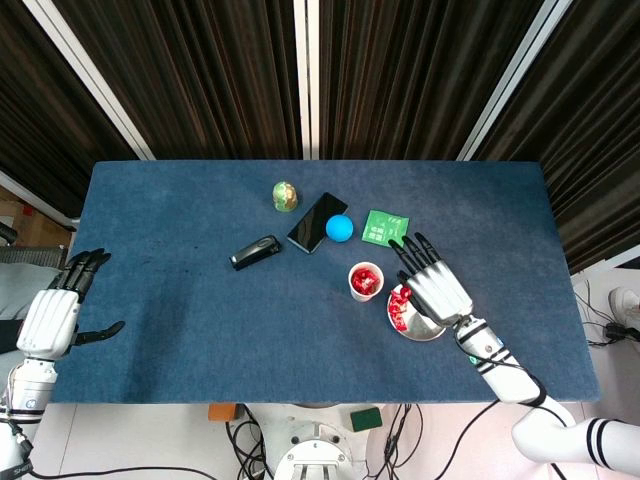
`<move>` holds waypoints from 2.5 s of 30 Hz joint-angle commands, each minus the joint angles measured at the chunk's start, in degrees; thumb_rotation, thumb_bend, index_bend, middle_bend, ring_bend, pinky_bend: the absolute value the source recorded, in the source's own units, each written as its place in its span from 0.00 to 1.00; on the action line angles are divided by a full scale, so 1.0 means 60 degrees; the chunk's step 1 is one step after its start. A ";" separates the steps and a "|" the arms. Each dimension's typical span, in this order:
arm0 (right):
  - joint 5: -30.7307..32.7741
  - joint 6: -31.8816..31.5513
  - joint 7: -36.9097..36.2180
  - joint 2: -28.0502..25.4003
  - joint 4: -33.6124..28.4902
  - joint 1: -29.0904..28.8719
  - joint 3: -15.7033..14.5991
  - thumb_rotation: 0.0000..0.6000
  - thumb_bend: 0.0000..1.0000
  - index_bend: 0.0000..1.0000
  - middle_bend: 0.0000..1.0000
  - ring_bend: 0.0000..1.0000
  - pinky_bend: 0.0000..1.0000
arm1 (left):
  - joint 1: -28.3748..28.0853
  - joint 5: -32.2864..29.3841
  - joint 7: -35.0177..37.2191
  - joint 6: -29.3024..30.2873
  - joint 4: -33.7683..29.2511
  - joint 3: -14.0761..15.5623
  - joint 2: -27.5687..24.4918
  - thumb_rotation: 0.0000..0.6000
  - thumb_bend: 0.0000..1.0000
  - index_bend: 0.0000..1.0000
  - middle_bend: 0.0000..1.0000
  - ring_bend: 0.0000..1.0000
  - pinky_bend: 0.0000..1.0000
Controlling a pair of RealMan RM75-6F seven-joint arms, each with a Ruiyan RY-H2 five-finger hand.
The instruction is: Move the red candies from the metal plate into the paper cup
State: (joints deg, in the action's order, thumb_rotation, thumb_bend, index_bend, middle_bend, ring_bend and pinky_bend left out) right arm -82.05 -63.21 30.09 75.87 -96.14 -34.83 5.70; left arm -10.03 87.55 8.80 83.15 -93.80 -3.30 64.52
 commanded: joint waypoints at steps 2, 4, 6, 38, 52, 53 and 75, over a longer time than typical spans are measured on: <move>0.0516 0.0468 0.0417 0.0234 -0.0073 -0.0572 0.0563 1.00 0.36 0.57 0.01 0.00 0.00 | 0.0025 0.0010 -0.0002 0.0064 -0.0005 -0.0012 -0.0013 1.00 0.09 0.11 0.07 0.05 0.22; 0.0779 0.0708 0.0627 0.0448 0.0036 -0.0831 0.0742 1.00 0.36 0.57 0.01 0.00 0.00 | 0.0043 -0.0001 0.0034 0.0096 0.0010 -0.0019 -0.0026 1.00 0.09 0.11 0.07 0.05 0.22; 0.1046 0.0927 0.0856 0.0682 0.0196 -0.1071 0.0868 1.00 0.36 0.57 0.01 0.00 0.00 | 0.0053 -0.0017 0.0080 0.0108 0.0031 -0.0029 -0.0037 1.00 0.09 0.11 0.07 0.05 0.22; 0.1327 0.0365 0.0881 0.0448 -0.0059 -0.1181 0.0193 1.00 0.34 0.42 0.02 0.00 0.00 | 0.0058 -0.0046 0.0201 0.0079 0.0101 -0.0042 -0.0060 1.00 0.09 0.11 0.07 0.05 0.22; 0.1188 -0.0229 -0.0275 -0.0022 0.0597 0.0259 -0.0840 1.00 0.34 0.43 0.02 0.00 0.00 | 0.0032 0.0015 0.0082 0.0040 0.0033 -0.0005 -0.0032 1.00 0.09 0.11 0.07 0.05 0.22; 0.1257 -0.0200 -0.0272 -0.0010 0.0670 0.0300 -0.0853 1.00 0.34 0.43 0.02 0.00 0.00 | 0.0029 0.0017 0.0082 0.0035 0.0034 -0.0004 -0.0031 1.00 0.09 0.11 0.07 0.05 0.22; 0.2178 0.0591 0.0185 0.0784 0.1825 0.0486 -0.0806 1.00 0.34 0.42 0.02 0.00 0.00 | 0.0033 0.0055 0.0111 0.0060 0.0039 0.0012 -0.0038 1.00 0.09 0.11 0.07 0.05 0.22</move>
State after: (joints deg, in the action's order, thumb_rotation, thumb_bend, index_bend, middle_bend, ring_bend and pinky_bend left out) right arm -69.07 -59.76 31.19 80.48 -85.29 -31.95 0.84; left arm -9.83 87.88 9.47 83.51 -93.56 -3.23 64.29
